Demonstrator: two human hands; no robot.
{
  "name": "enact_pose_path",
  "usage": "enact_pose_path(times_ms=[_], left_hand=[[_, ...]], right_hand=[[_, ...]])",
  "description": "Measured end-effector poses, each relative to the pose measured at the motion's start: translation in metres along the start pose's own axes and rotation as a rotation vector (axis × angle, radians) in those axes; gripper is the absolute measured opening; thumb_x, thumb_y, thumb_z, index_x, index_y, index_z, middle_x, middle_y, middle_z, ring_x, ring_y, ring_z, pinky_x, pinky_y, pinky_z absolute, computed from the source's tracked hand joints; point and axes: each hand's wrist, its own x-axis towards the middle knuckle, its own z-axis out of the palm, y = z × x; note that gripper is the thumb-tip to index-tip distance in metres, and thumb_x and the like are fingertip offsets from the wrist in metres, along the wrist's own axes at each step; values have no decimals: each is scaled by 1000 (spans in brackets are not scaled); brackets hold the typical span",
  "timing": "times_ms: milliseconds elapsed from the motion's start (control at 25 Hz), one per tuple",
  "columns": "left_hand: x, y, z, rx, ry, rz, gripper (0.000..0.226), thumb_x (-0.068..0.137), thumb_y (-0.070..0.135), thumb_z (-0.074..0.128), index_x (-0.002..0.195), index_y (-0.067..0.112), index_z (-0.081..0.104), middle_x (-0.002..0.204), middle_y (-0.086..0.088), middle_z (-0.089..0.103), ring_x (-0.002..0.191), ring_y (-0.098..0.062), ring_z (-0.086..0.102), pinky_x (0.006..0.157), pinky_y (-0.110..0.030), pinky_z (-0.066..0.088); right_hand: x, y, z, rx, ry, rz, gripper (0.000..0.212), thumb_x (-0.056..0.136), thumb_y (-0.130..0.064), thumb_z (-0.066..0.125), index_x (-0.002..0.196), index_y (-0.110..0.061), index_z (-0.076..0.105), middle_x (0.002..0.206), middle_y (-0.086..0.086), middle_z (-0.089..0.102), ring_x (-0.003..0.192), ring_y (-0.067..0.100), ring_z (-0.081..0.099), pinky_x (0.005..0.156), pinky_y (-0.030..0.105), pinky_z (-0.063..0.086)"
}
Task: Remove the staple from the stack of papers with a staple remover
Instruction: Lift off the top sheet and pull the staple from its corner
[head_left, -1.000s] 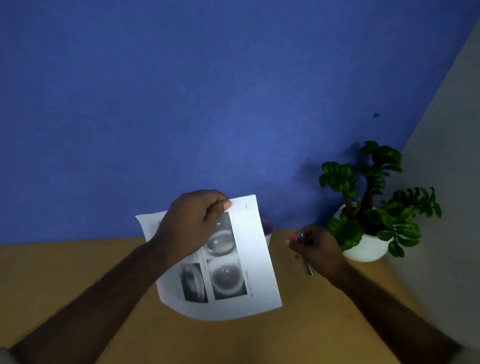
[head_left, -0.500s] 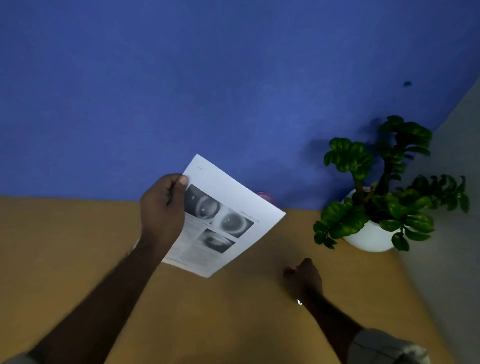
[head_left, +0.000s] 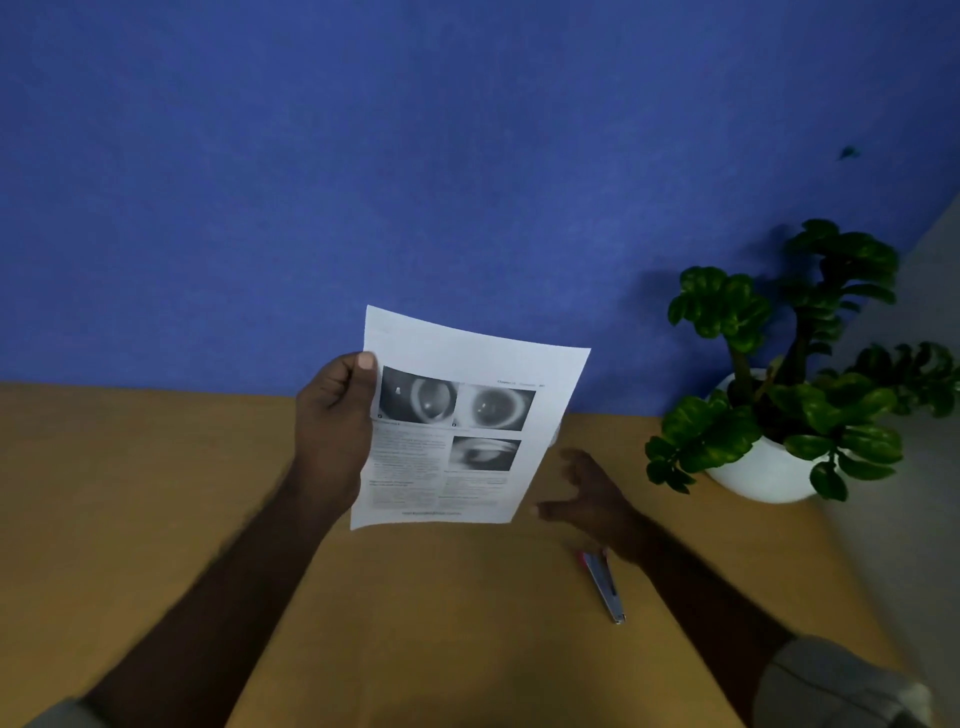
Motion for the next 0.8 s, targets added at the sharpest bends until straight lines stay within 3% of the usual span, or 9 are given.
enact_pose_path(times_ms=[80, 160, 240, 360, 520, 600, 680, 800], left_hand=[[3, 1, 1, -17, -42, -9, 25, 105, 25, 52, 99, 12, 72, 100, -3, 76, 91, -13, 70, 78, -24, 57], [8, 2, 3, -51, -71, -40, 27, 105, 25, 51, 103, 7, 72, 106, -9, 76, 94, -17, 71, 81, -28, 58], [13, 1, 4, -113, -74, -87, 28, 105, 25, 52, 104, 6, 72, 107, -9, 76, 95, -17, 71, 82, -30, 59], [20, -6, -1, -174, -119, -162, 23, 104, 24, 54, 105, 10, 72, 104, -4, 78, 93, -18, 73, 77, -30, 60], [19, -35, -15, 76, -381, -218, 23, 99, 18, 63, 121, 14, 67, 118, -3, 75, 109, -24, 71, 90, -41, 57], [11, -55, -22, 164, -455, -295, 22, 98, 15, 64, 119, 20, 69, 117, 2, 75, 110, -22, 71, 94, -43, 56], [2, -75, -28, 221, -411, -394, 20, 100, 11, 60, 112, 22, 71, 114, 3, 75, 109, -23, 70, 97, -46, 55], [-2, -104, -32, 279, -235, -471, 23, 101, 6, 55, 116, 10, 72, 116, -5, 73, 107, -27, 68, 96, -44, 53]], right_hand=[[-8, -38, -3, 166, -211, -254, 86, 67, -22, 89, 138, -33, 41, 138, -8, 55, 126, 13, 52, 94, 27, 49], [-13, -56, 2, 266, -289, -357, 65, 74, -16, 83, 131, -27, 54, 128, -3, 65, 118, 17, 61, 91, 32, 54], [-14, -56, 14, 379, -214, -343, 45, 80, -9, 77, 122, -17, 64, 119, 4, 70, 111, 23, 66, 87, 34, 55], [-12, -43, 32, 523, -29, -263, 33, 82, -1, 71, 114, -8, 68, 111, 13, 73, 104, 33, 68, 88, 44, 56], [-3, -42, 40, 546, 58, -227, 29, 83, 2, 68, 109, -12, 70, 103, 9, 75, 95, 30, 71, 75, 35, 59], [2, -44, 41, 547, 84, -209, 27, 83, 1, 68, 106, -13, 71, 101, 8, 76, 93, 28, 72, 71, 30, 59], [6, -44, 41, 556, 96, -200, 28, 82, 1, 69, 107, -12, 71, 101, 9, 76, 92, 27, 72, 73, 32, 59], [14, -37, 51, 553, 43, -119, 29, 82, 0, 70, 109, -9, 69, 103, 10, 75, 93, 27, 72, 75, 36, 59]])
